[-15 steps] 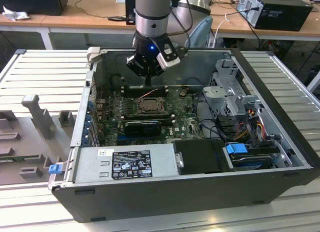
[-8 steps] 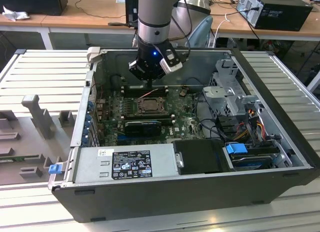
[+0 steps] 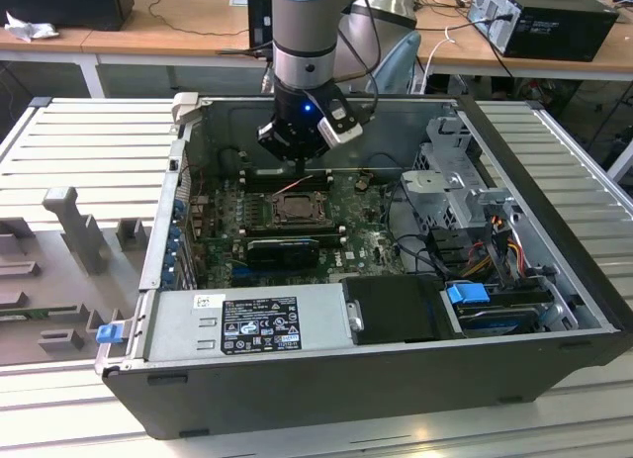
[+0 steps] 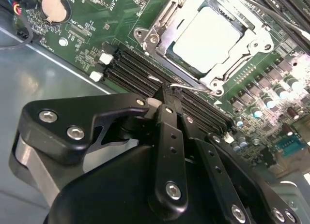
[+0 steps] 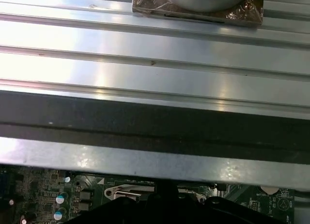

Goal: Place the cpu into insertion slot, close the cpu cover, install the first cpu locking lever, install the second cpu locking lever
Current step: 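Install the first cpu locking lever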

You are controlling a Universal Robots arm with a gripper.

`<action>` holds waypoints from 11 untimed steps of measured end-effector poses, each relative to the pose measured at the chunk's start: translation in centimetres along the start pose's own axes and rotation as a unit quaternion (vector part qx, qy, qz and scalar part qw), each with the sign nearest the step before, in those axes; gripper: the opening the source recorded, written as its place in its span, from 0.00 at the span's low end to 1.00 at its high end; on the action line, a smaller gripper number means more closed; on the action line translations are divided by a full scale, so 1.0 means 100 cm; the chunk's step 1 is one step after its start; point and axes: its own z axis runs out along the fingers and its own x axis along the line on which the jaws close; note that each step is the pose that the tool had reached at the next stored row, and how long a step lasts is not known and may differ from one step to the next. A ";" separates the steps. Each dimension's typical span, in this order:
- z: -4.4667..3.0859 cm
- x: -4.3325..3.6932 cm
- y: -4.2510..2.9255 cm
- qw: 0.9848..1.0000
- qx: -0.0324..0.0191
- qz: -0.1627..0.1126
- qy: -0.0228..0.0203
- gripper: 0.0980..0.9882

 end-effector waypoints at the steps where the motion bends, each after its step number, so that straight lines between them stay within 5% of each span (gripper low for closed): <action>1: 0.0019 -0.0010 -0.0003 1.000 0.000 0.000 0.000 0.01; 11: 0.0168 -0.0084 -0.0026 1.000 0.000 0.000 0.000 0.01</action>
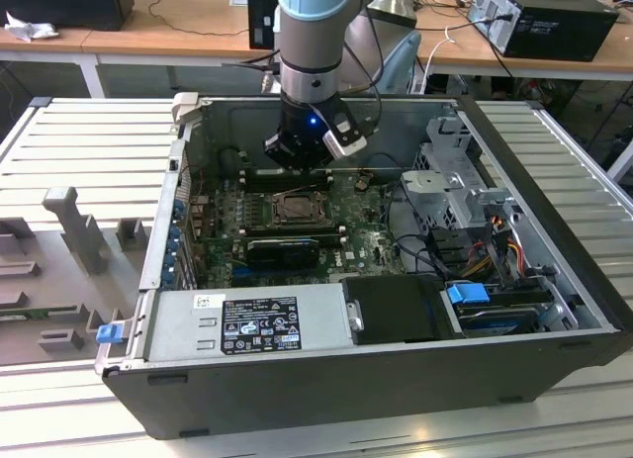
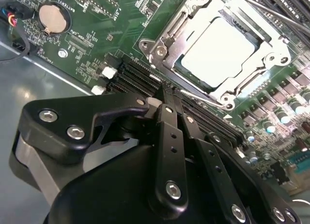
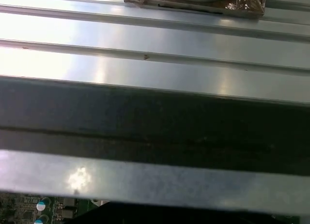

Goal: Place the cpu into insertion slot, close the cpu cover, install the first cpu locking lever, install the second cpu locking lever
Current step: 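Install the first cpu locking lever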

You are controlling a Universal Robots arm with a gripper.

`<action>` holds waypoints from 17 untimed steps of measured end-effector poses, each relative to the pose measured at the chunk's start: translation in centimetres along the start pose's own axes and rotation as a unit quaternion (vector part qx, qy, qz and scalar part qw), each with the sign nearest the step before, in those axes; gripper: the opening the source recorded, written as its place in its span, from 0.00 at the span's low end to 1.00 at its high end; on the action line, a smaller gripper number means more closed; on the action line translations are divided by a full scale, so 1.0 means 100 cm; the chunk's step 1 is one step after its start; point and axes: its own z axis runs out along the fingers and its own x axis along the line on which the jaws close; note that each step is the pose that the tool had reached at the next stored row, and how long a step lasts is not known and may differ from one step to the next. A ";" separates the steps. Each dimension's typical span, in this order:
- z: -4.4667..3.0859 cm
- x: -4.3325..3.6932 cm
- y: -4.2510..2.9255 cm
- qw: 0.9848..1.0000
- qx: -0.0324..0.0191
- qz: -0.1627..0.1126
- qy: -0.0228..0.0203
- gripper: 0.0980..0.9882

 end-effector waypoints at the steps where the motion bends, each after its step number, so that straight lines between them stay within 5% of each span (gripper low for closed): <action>1: 0.0007 -0.0005 -0.0001 1.000 0.000 0.000 0.000 0.01; 17: 0.0081 -0.0021 -0.0021 1.000 0.002 0.006 -0.001 0.01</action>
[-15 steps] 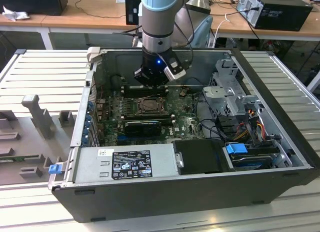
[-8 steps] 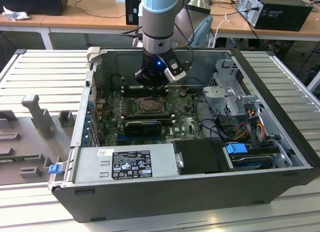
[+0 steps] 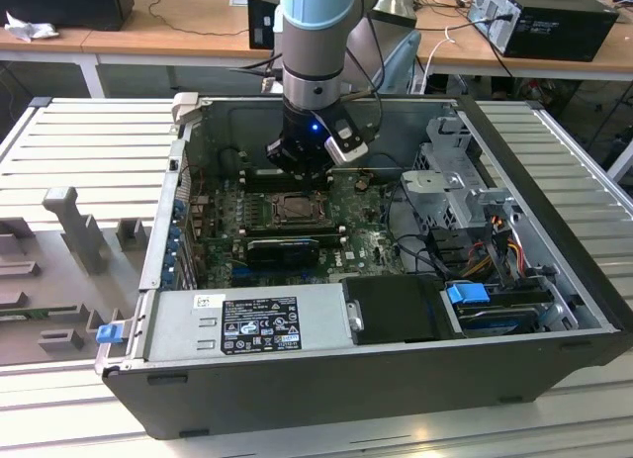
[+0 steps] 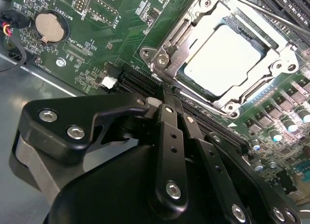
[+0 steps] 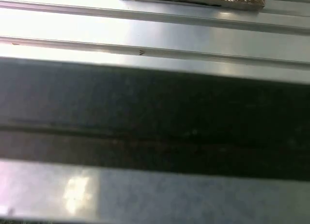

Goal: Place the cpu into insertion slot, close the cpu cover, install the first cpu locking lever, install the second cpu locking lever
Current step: 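Install the first cpu locking lever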

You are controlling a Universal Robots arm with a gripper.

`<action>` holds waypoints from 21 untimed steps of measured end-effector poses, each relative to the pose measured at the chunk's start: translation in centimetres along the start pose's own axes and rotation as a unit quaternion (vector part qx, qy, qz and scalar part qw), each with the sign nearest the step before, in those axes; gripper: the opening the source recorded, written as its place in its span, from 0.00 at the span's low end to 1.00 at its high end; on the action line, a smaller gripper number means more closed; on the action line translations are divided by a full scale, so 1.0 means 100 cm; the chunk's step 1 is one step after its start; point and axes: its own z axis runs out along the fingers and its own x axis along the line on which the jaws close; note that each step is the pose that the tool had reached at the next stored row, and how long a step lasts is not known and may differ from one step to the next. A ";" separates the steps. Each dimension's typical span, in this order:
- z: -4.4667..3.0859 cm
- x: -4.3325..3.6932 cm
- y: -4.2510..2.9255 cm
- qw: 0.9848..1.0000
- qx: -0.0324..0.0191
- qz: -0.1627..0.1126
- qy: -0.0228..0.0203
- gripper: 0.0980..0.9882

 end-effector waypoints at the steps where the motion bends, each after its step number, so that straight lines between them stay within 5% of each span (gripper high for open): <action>1: 0.0000 0.0000 -0.0001 1.000 0.000 0.000 0.000 0.01; 15: 0.0031 0.0002 -0.0030 1.000 0.000 0.001 0.000 0.01; 21: -0.0090 -0.0002 -0.0017 1.000 -0.002 0.001 0.000 0.01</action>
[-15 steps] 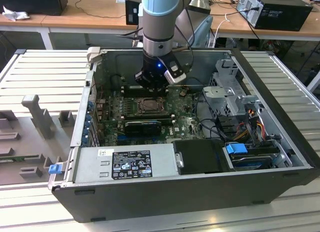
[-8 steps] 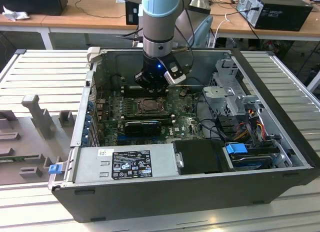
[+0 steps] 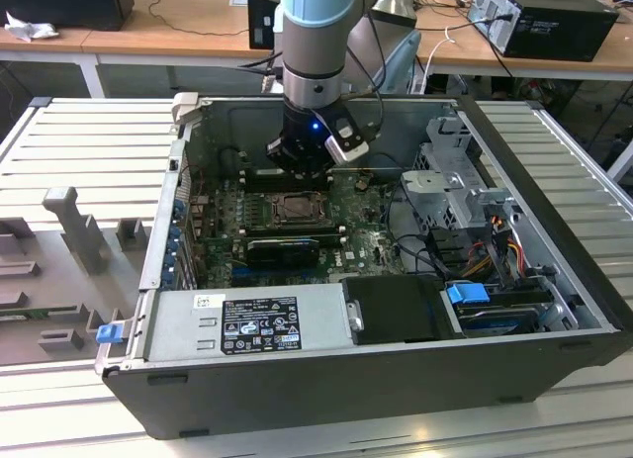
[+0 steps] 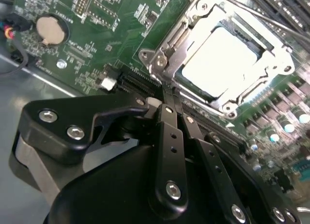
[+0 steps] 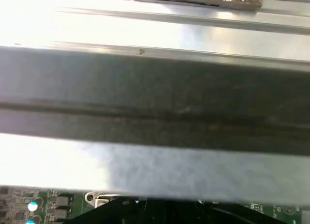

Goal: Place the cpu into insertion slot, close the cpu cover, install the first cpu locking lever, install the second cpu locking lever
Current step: 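Install the first cpu locking lever, then install the second cpu locking lever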

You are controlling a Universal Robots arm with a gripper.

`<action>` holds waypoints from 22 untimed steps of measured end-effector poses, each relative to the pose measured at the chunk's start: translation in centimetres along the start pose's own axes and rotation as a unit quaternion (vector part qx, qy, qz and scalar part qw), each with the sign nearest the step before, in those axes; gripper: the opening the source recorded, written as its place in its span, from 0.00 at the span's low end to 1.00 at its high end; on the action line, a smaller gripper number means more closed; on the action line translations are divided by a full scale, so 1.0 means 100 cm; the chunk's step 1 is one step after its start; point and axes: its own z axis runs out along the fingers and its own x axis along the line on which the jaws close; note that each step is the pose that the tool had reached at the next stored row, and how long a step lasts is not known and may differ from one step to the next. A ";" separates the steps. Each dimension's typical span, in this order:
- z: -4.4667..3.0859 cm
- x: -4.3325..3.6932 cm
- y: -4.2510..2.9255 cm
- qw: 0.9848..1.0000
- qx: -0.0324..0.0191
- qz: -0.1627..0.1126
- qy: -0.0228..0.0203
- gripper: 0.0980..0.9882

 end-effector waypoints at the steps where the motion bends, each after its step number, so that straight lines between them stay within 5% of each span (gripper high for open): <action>1: -0.0038 -0.0001 0.0004 1.000 0.000 0.000 0.000 0.01; 22: -0.0074 0.0009 -0.0185 1.000 0.000 0.000 0.000 0.01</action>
